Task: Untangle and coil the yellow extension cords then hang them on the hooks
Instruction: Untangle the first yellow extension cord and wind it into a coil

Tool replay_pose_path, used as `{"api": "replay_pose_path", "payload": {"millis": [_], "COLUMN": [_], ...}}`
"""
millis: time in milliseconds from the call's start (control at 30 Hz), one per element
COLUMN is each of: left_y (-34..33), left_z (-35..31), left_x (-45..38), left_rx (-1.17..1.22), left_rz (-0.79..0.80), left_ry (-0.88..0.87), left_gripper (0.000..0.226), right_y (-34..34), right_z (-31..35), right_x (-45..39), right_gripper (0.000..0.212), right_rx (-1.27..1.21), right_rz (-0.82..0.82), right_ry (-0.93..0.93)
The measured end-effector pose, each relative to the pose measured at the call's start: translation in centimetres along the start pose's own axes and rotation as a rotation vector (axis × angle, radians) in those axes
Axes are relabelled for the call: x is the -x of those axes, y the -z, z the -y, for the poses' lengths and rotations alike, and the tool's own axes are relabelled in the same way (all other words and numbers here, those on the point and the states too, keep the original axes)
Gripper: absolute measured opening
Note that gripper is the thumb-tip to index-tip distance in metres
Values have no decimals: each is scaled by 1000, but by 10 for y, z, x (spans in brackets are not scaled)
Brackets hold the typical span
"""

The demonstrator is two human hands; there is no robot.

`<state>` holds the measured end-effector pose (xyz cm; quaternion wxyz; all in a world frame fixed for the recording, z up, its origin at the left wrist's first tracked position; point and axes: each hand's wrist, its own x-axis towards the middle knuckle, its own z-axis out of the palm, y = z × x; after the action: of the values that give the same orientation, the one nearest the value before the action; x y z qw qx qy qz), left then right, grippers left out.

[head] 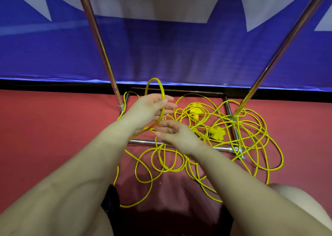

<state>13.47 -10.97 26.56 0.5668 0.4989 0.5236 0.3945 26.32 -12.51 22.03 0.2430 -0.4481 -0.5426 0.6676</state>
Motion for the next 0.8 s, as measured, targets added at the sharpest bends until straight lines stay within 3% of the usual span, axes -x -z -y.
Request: {"api": "replay_pose_path", "payload": {"millis": [100,167,300,400,500,567,700,800], "left_y": [6,13,47,83,109,119,138,158], "left_z": [-4,-1,4,19,53,82,119,140], "left_x": [1,1,-5,-9,-7,-6,-6,0], "left_rx": [-78,-162,-237,-517,-801,-801,-586,-613], "left_rz": [80,131,48,110,197,182,51,-13], "left_ry": [16,53,171,256,310,321,358,350], "left_gripper": [19,20,35,52,37,21,20,17], "right_y": [-14,-22,-35,-40,-50,-55,-55,-59], "right_z": [0,-1,6,12,16,19,19,14], "right_x": [-12,-20,-34,-44,-55,-64,-84,-97], "right_gripper": [8,16,21,19,21,21,20,18], "right_rx": [-58,-89,-289,-457,-590,-608,-603,-578], "right_rz": [-110,-156,-207,-218,-162,-157,-228,-254], "right_ry": [11,7,-43,-97,-152,-167,-179,-209]}}
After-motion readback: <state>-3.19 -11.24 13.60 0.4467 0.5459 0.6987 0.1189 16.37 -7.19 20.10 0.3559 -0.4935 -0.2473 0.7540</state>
